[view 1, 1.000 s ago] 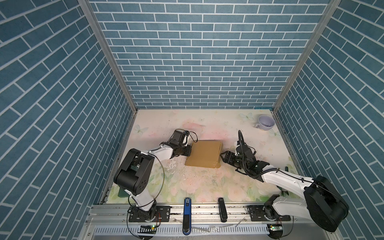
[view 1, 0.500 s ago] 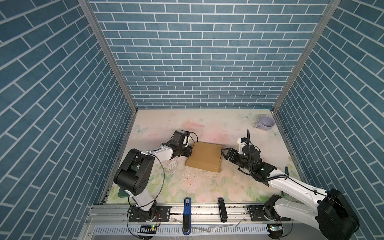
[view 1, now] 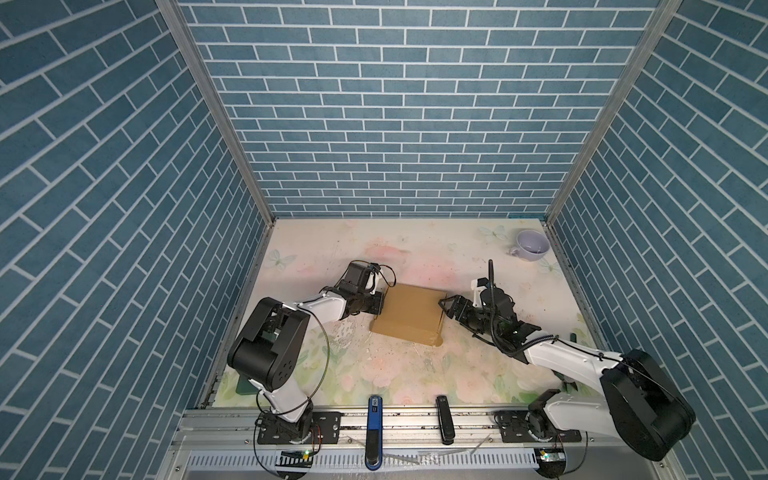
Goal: Fold the paper box
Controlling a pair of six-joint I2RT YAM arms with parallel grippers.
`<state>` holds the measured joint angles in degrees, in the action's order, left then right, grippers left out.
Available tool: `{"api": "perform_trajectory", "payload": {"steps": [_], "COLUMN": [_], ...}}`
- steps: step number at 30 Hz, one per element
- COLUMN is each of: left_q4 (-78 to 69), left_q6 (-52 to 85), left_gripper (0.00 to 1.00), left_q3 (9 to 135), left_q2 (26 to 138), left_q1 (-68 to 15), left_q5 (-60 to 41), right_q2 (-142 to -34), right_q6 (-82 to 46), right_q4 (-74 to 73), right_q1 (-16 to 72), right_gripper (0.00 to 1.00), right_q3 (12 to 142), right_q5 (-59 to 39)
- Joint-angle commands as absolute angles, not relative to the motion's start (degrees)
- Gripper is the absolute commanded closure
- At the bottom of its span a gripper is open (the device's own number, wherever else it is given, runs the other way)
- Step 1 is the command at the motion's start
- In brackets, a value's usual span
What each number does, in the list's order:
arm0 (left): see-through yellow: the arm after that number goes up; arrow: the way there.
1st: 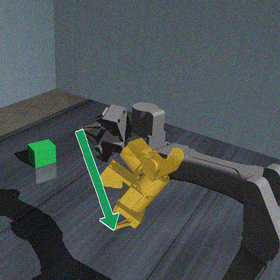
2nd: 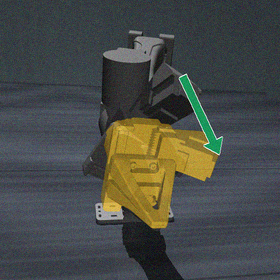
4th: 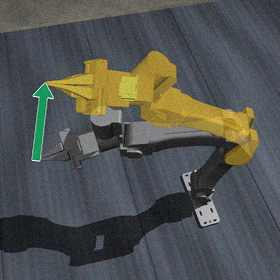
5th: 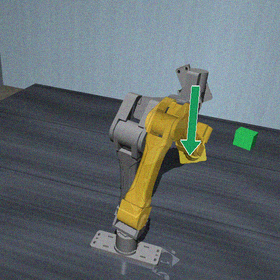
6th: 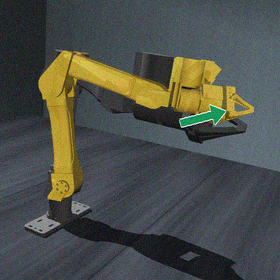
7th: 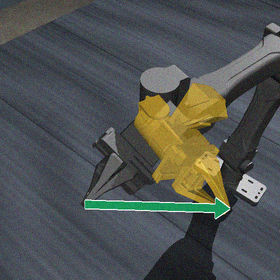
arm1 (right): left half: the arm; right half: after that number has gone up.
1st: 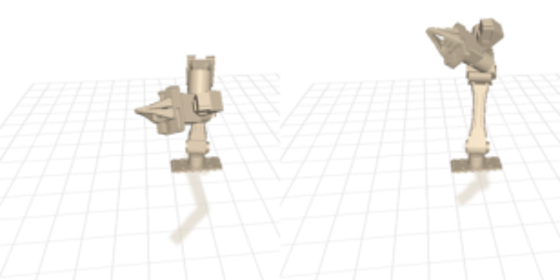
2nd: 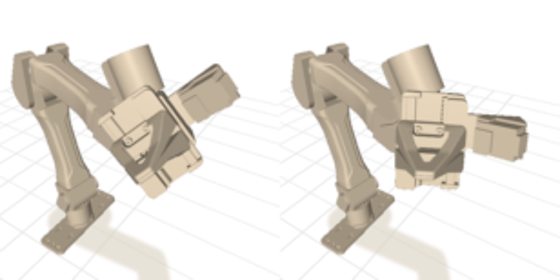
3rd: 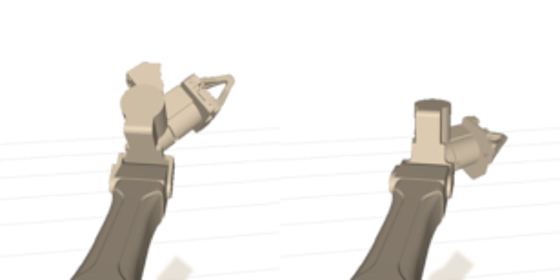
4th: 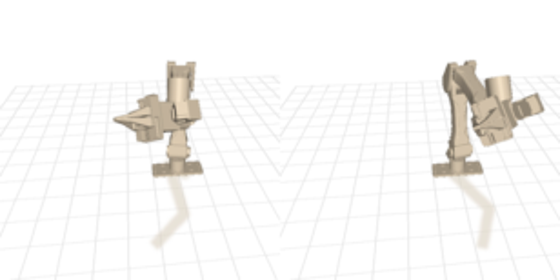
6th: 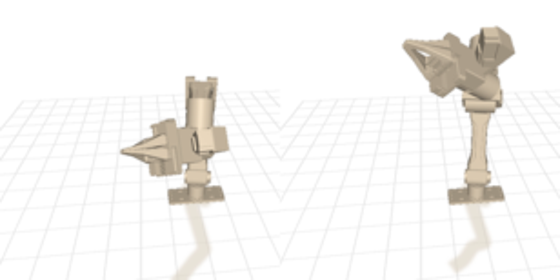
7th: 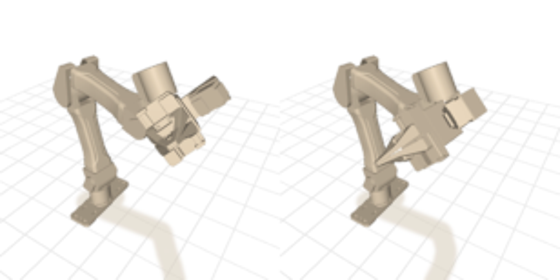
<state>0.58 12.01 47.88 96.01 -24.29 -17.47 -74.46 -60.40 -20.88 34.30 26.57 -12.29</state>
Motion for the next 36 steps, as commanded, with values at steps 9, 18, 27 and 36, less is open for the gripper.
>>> {"api": "perform_trajectory", "payload": {"steps": [9,18,27,36], "left_q4": [3.18,4.01,6.56,9.43], "left_q6": [11.58,11.46,11.10,10.56], "left_gripper": [0.86,0.83,0.74,0.65], "left_q3": [46.33,47.79,51.05,53.55], "left_q2": [96.39,96.74,96.77,96.93], "left_q1": [-24.11,-24.08,-24.36,-25.23], "left_q5": [-17.29,-18.25,-19.68,-19.24], "right_q2": [-88.39,-95.20,-96.92,-96.95], "right_q6": [-66.38,-67.25,-66.85,-67.05], "right_q4": [-40.44,-48.51,-50.86,-51.69], "right_q1": [33.23,33.31,33.42,33.66], "right_gripper": [0.18,0.18,0.20,0.21], "right_q3": [26.34,29.10,31.28,32.86], "right_q5": [-19.22,-23.00,-25.28,-26.72]}}
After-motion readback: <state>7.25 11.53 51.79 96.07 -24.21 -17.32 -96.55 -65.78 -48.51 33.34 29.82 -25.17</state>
